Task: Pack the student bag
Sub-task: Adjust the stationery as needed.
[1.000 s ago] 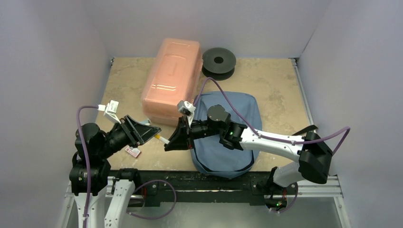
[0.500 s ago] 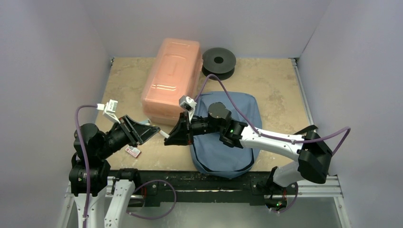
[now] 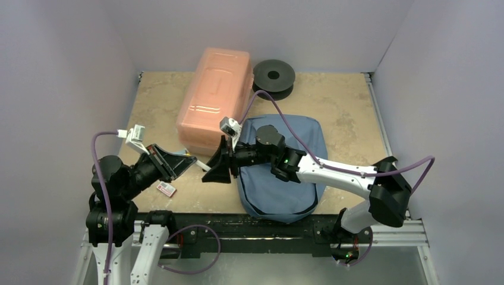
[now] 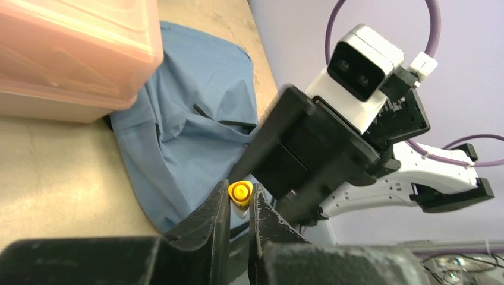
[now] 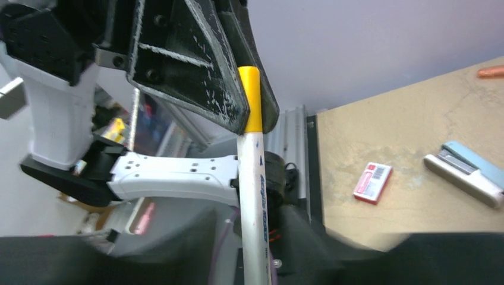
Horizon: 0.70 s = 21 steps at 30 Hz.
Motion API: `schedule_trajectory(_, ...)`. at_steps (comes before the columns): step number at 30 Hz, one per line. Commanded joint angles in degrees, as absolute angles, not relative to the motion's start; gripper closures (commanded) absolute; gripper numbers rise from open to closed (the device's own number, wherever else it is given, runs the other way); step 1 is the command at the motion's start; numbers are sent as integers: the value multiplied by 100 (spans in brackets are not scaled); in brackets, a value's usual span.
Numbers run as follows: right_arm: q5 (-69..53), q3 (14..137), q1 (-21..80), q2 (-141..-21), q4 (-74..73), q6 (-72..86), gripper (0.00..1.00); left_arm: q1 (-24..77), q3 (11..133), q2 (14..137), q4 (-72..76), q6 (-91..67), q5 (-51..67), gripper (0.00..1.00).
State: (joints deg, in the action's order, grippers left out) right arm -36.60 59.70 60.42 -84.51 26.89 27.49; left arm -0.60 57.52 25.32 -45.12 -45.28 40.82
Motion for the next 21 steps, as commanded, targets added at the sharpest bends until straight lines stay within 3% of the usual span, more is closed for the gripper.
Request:
schedule_trajectory(1, -3127, 6436, 6046, -8450, 1795, 2514, 24, -49, 5937, 2352, -4403, -4209, 3332, 100)
schedule_trajectory(2, -2787, 6514, 6035, -8390, 1440, 2430, 10, -50, 6044, 2378, -4598, -4060, 3070, 100)
schedule_trajectory(3, -2429, 6589, 6037, -8303, 1049, 2313, 2, -48, 6171, 2452, -4878, -3894, 2747, 100)
schedule_trajectory(7, -1286, 6671, 5857, -7806, 47, 2078, 1, -48, 6545, 2759, -5658, -3380, 1002, 100)
schedule_trajectory(12, -1315, 6395, 5385, -7261, -448, 1993, 1, -48, 6237, 3173, -5096, -2982, -1429, 100)
schedule_trajectory(17, -1490, 6136, 5198, -7030, -498, 1911, 1, -53, 5423, 4037, -2943, -2510, -3058, 100)
schedule_trajectory(21, -1568, 6045, 5134, -6950, -499, 1875, 1, -349, 5003, 5217, -1170, -2414, -3628, 100)
